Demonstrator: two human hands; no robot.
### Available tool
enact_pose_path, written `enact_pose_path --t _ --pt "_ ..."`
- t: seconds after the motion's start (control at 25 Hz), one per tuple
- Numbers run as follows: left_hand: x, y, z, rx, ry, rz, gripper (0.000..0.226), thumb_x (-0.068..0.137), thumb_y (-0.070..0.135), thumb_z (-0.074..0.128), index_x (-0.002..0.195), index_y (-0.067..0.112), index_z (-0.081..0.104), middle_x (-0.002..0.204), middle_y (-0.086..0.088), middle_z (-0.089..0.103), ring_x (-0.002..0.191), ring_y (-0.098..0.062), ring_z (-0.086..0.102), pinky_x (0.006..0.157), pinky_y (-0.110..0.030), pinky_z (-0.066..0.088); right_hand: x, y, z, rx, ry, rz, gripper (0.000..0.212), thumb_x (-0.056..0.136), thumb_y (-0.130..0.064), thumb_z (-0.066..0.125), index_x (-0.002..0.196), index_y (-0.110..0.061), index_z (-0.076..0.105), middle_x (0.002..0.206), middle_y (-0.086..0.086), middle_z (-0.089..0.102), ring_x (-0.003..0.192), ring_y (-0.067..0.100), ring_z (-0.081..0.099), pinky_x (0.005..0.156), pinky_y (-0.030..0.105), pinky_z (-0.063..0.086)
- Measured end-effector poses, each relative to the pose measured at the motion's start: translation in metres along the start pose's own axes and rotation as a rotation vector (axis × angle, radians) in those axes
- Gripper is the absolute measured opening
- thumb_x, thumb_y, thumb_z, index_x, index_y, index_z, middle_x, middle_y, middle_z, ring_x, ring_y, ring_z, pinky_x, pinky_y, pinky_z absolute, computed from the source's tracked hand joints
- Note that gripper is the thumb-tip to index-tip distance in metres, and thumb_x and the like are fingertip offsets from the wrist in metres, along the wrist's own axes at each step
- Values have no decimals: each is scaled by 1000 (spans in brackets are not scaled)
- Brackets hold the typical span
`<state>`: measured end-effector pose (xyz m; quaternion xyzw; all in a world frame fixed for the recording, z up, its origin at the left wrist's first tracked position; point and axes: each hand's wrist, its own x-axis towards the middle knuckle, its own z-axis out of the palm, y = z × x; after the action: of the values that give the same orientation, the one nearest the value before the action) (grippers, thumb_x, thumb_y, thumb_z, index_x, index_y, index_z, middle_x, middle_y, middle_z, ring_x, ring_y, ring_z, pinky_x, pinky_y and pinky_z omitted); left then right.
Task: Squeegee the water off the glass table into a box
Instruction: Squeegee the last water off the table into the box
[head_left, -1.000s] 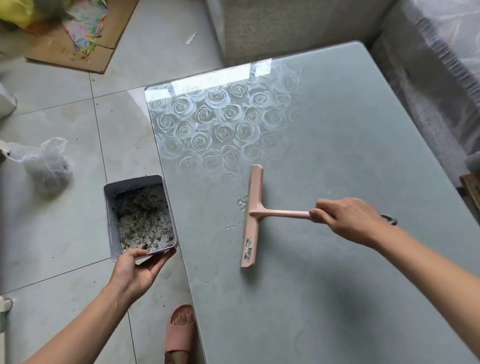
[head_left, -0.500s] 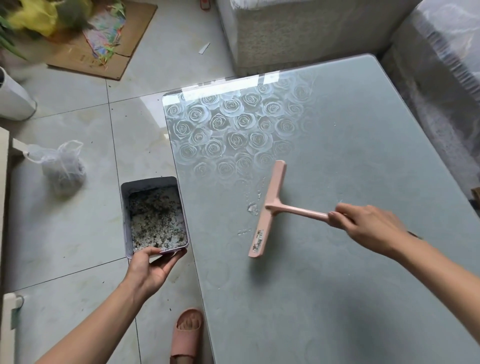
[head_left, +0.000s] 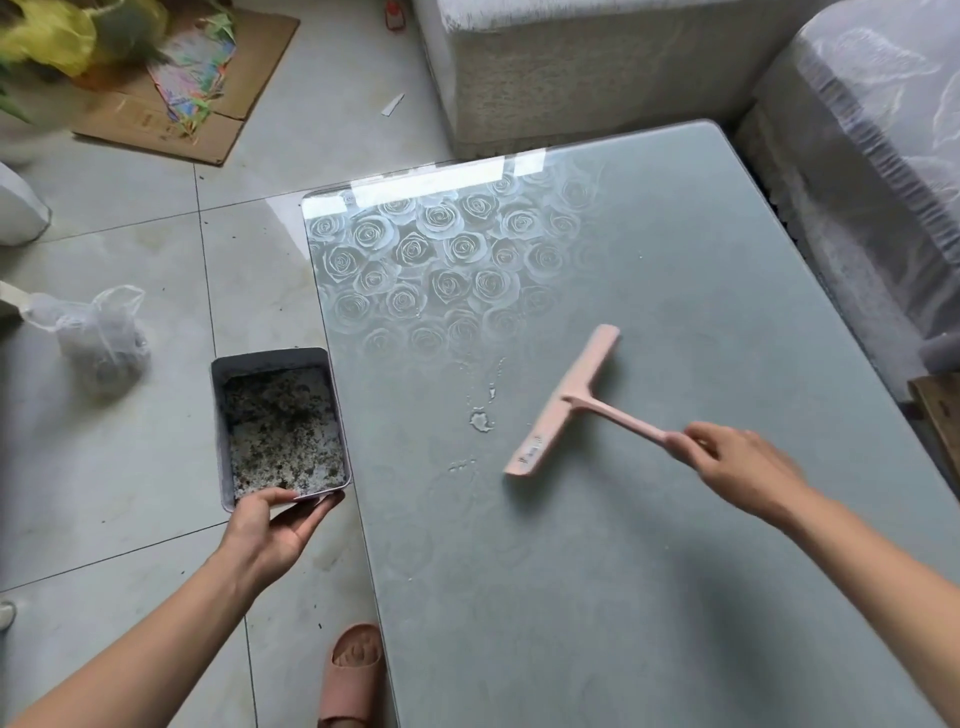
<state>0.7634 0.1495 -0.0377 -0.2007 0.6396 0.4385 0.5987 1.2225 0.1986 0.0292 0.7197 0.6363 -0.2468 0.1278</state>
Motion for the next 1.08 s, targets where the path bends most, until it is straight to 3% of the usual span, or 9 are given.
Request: enact_pose_path --t 0.12,0.2,0.28,0.4,0.52,0.68,0.84,1.0,1.08 --pt "1 -2 -4 -29 -14 13 18 79 -10 30 84 2 43 133 -37 43 121 -51 46 104 -45 41 23 -21 -6 -67 3 -66 34 92 -58 37 79 -31 53 69 -11 54 72 21 52 55 31 34" --pt "2 -4 -9 -21 -16 -3 25 77 -10 31 95 0 45 134 -38 42 116 -52 49 101 -41 45 21 20 -29 -81 -18 -32 29 91 -59 40 77 -38 54 65 -11 55 69 17 55 56 32 38" --pt "5 -2 -7 -6 -46 -26 35 70 -9 34 103 -5 46 134 -38 42 111 -52 50 87 -41 53 14 66 -54 -40 -10 65 28 91 -56 43 71 -41 54 58 -7 55 64 13 57 57 34 41" --pt "4 7 3 -28 -71 -8 26 62 -8 36 86 -5 46 126 -38 46 118 -53 46 78 -44 55 25 73 -61 -66 22 75 37 92 -54 41 66 -32 54 58 -4 56 64 15 58 64 37 46" --pt "6 7 3 -17 -67 9 28 62 -8 36 87 -4 46 121 -36 47 96 -53 53 67 -43 56 53 29 -41 -97 -44 -26 36 95 -52 36 73 -30 53 69 -8 57 70 12 55 64 35 43" --pt "4 6 4 -39 -57 15 26 63 -8 35 86 -5 46 122 -36 46 114 -54 49 100 -43 47 63 29 -55 -150 -7 -39 31 92 -60 29 81 -42 51 71 -12 56 70 8 53 60 32 39" --pt "2 7 3 -41 -55 2 23 83 -8 29 98 -5 45 122 -37 45 90 -51 54 69 -45 54 50 85 -70 -156 50 75 43 87 -67 29 80 -37 58 67 -9 61 69 11 60 71 36 49" --pt "2 8 6 -56 -63 4 17 86 -7 27 87 -4 45 120 -38 45 112 -55 49 84 -45 53 52 13 -30 -102 -49 -90 35 95 -56 31 79 -34 54 73 -14 56 77 16 56 68 34 45" --pt "4 7 6 -50 -63 6 17 86 -7 28 88 -5 45 119 -38 46 120 -52 46 75 -43 56 56 -26 -17 -101 -60 -162 36 96 -55 28 81 -32 51 77 -11 56 81 19 55 65 34 40"
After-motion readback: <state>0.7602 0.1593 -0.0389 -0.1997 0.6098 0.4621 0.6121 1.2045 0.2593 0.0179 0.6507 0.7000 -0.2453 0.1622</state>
